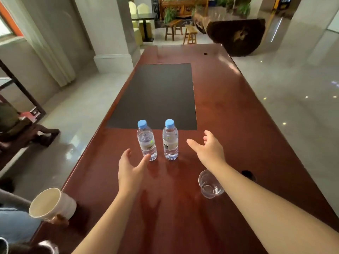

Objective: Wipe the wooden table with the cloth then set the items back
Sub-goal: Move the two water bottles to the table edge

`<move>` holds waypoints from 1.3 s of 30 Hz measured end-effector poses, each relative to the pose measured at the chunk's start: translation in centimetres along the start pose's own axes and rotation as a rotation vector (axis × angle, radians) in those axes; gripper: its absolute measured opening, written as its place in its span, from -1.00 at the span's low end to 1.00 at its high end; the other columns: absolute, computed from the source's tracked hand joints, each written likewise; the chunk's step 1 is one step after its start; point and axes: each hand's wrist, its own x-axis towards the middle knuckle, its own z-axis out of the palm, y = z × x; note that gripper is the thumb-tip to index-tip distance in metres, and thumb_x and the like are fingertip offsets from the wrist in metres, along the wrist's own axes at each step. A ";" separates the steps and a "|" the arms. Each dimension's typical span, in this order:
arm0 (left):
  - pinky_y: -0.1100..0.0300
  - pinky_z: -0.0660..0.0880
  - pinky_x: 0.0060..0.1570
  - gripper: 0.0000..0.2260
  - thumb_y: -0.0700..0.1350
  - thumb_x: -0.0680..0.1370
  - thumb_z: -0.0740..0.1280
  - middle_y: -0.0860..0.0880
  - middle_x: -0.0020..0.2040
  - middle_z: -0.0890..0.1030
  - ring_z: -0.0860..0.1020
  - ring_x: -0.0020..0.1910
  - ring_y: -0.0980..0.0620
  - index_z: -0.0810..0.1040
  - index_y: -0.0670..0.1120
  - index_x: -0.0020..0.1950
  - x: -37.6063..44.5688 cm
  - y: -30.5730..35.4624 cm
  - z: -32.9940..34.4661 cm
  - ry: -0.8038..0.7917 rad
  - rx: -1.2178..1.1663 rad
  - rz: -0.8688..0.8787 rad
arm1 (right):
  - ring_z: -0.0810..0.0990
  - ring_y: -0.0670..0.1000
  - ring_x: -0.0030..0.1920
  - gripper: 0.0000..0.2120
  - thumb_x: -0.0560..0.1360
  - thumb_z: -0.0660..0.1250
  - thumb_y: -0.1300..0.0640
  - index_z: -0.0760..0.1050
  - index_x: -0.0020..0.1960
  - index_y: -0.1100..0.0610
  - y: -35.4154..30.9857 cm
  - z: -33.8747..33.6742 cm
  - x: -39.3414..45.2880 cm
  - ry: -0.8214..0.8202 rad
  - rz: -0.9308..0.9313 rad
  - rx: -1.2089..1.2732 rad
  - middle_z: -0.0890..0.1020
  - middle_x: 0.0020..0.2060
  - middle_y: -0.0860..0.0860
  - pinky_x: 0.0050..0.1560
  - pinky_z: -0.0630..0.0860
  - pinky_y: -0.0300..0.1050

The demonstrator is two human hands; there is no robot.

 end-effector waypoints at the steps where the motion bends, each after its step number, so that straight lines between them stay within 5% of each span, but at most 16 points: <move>1: 0.12 0.31 0.36 -0.23 0.20 0.42 0.48 -0.01 0.48 0.39 0.36 0.44 0.05 0.27 -0.03 0.52 0.8 -0.2 0.4 -0.017 0.004 -0.012 | 0.46 0.07 0.35 -0.18 0.39 0.40 -0.26 0.25 0.51 0.09 0.2 0.3 0.3 -0.006 0.005 -0.002 0.46 0.40 0.06 0.24 0.37 -0.06; 14: 0.16 0.27 0.37 -0.05 0.04 0.34 0.61 -0.02 0.54 0.28 0.31 0.47 0.06 0.13 -0.02 0.58 9.1 -2.2 4.3 -0.229 -0.121 -0.093 | 0.41 0.01 0.39 -0.06 0.28 0.52 -0.21 0.18 0.53 -0.02 -1.1 7.5 3.8 -0.216 0.022 0.046 0.40 0.44 -0.01 0.37 0.38 0.05; 19: 0.00 0.45 0.31 -0.16 -0.07 0.31 0.62 -0.03 0.36 0.46 0.51 0.29 0.02 0.26 -0.01 0.48 10.5 -1.6 6.1 -0.262 -0.226 -0.058 | 0.60 -0.09 0.06 -0.35 0.22 0.57 -0.11 0.40 0.24 -0.10 -1.7 9.8 5.3 -0.204 -0.001 0.151 0.62 0.06 -0.13 0.20 0.53 0.06; 25: 0.11 0.55 0.09 -0.41 -0.02 0.38 0.55 0.14 0.11 0.55 0.58 0.05 0.18 0.29 0.17 0.26 10.6 -2.1 6.8 -0.226 -0.209 -0.051 | 0.63 -0.08 -0.02 -0.40 0.23 0.56 -0.14 0.44 0.20 -0.04 -0.8 11.3 6.0 -0.132 0.013 0.125 0.64 -0.04 -0.14 0.12 0.55 0.00; 33: 0.33 0.44 -0.06 -0.49 0.03 0.38 0.50 0.12 0.13 0.54 0.57 0.05 0.21 0.30 0.22 0.20 9.7 -2.4 3.4 -0.048 -0.261 -0.067 | 0.61 0.00 0.00 -0.44 0.27 0.54 -0.17 0.48 0.19 -0.03 -1.2 12.4 6.2 -0.101 -0.058 0.042 0.64 -0.02 -0.09 0.08 0.50 -0.04; 39: 0.20 0.49 0.12 -0.46 0.01 0.40 0.50 0.07 0.20 0.53 0.56 0.15 0.10 0.32 0.17 0.28 10.1 -3.5 -2.7 0.199 -0.284 -0.102 | 0.61 0.03 -0.01 -0.48 0.30 0.53 -0.15 0.51 0.17 0.02 -3.1 14.7 5.5 -0.131 -0.105 0.028 0.65 0.00 -0.04 0.02 0.46 -0.08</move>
